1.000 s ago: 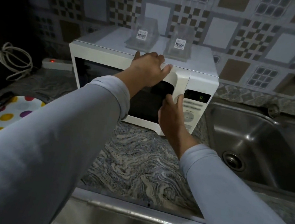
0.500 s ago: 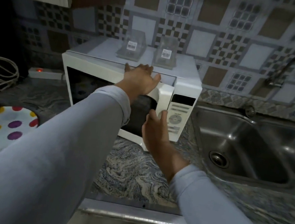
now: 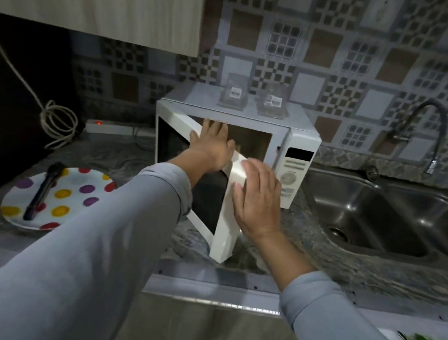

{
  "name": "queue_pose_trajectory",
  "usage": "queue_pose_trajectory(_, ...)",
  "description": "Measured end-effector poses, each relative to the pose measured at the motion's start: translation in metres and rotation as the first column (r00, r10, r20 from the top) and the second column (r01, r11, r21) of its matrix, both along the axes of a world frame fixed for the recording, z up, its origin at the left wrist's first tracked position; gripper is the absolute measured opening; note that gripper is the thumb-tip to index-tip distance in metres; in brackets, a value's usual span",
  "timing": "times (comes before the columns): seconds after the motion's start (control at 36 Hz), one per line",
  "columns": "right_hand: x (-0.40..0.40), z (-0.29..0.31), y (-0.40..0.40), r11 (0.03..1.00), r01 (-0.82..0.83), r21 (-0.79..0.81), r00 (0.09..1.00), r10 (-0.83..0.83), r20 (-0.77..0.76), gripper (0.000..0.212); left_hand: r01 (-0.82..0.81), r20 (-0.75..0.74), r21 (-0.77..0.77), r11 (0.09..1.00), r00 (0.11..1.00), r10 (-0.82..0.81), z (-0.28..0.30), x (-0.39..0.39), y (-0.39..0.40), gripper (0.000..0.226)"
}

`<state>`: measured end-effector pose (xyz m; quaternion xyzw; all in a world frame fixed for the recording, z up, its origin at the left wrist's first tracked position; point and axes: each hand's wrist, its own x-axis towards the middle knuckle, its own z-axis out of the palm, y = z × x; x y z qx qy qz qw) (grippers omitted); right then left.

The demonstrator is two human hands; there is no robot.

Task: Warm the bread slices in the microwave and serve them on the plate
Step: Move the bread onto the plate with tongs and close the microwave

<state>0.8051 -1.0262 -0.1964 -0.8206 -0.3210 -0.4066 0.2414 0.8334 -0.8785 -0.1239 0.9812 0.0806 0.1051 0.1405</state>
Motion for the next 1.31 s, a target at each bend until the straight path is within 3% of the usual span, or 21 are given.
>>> queue_pose_trajectory(0.33,-0.109,0.008,0.080,0.973,-0.214,-0.086,0.975,0.207,-0.087,0.042,0.053,-0.068,-0.293,0.954,0.995,-0.076,-0.001,-0.115,0.102,0.051)
queue_pose_trajectory(0.42,-0.123,0.012,0.100,0.964,-0.240,-0.112,0.966,0.226,-0.125,0.043,-0.016,-0.092,-0.458,0.889,0.995,-0.029,0.004,-0.139,0.122,0.050)
queue_pose_trajectory(0.5,-0.132,0.014,0.118,0.951,-0.276,-0.141,0.953,0.251,-0.170,0.046,-0.074,-0.115,-0.579,0.812,0.993,0.009,0.004,-0.153,0.143,0.064)
queue_pose_trajectory(0.61,-0.146,0.018,0.142,0.929,-0.331,-0.163,0.923,0.284,-0.258,0.054,-0.076,-0.110,-0.613,0.786,0.994,0.010,0.005,-0.176,0.159,0.046)
queue_pose_trajectory(0.86,-0.164,0.020,0.173,0.938,-0.319,-0.136,0.898,0.254,-0.359,0.066,-0.021,-0.045,-0.632,0.775,0.999,-0.010,0.005,-0.215,0.173,0.041)
queue_pose_trajectory(1.11,-0.179,0.030,0.185,0.961,-0.270,-0.061,0.929,0.243,-0.281,0.059,-0.051,-0.029,-0.648,0.760,0.999,0.042,-0.004,-0.229,0.189,0.044)
queue_pose_trajectory(1.22,-0.188,0.034,0.205,0.932,-0.352,-0.092,0.923,0.329,-0.200,0.052,-0.110,-0.025,-0.666,0.738,0.992,0.125,-0.012,-0.236,0.207,0.040)
queue_pose_trajectory(1.31,-0.195,0.028,0.223,0.886,-0.450,-0.108,0.885,0.427,-0.186,0.048,-0.186,-0.018,-0.580,0.793,0.976,0.215,-0.011,-0.241,0.216,0.036)
